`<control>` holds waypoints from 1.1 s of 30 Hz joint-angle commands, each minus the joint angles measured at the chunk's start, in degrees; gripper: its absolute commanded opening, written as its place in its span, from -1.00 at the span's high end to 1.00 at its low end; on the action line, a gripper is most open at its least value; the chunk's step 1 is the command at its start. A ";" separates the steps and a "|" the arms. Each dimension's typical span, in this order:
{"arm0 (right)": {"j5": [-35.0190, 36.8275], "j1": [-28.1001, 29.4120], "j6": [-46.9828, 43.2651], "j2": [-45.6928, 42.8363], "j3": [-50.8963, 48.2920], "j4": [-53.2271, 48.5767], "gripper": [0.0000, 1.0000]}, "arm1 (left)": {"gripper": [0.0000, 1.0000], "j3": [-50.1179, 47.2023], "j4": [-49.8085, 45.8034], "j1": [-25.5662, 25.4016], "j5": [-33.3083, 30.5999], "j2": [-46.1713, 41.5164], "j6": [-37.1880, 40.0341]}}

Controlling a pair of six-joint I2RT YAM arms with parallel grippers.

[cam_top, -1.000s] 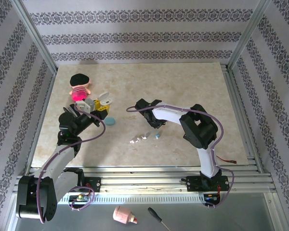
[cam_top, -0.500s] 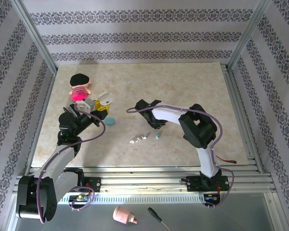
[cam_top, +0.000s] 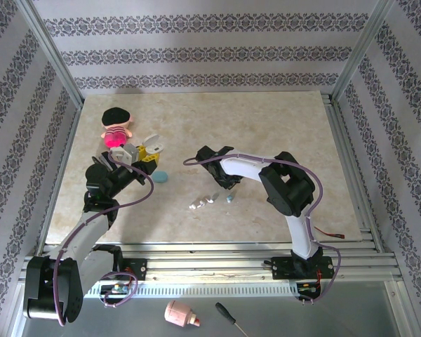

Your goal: Insert wireless bluetooth earbuds into charging case

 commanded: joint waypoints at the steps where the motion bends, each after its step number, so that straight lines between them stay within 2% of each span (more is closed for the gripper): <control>1: 2.43 -1.06 1.54 0.96 -0.41 -3.20 0.59 | 0.55 -0.58 0.70 0.75 0.98 -0.43 0.82; 8: -2.68 -1.48 3.01 -4.39 -1.46 -1.83 0.62 | 0.56 0.65 -2.38 0.49 3.26 0.46 3.70; 11: -8.29 -2.29 4.91 -9.05 -2.54 -0.88 0.62 | 0.56 0.65 -1.12 -0.65 4.10 1.36 4.19; 18: -27.15 -6.72 9.31 -19.64 -4.46 0.44 0.61 | 0.56 2.32 4.86 -4.27 7.38 7.18 2.76; 20: -34.54 -9.25 12.14 -22.41 -5.03 1.00 0.62 | 0.56 3.16 5.60 -5.13 7.76 8.89 2.74; 25: -47.95 -14.63 17.68 -26.22 -6.40 2.02 0.62 | 0.56 5.07 6.37 -7.45 8.26 12.27 3.27; 33: -63.46 -18.96 20.28 -30.33 -9.10 5.31 0.60 | 0.56 7.58 8.16 -11.84 9.69 17.62 3.12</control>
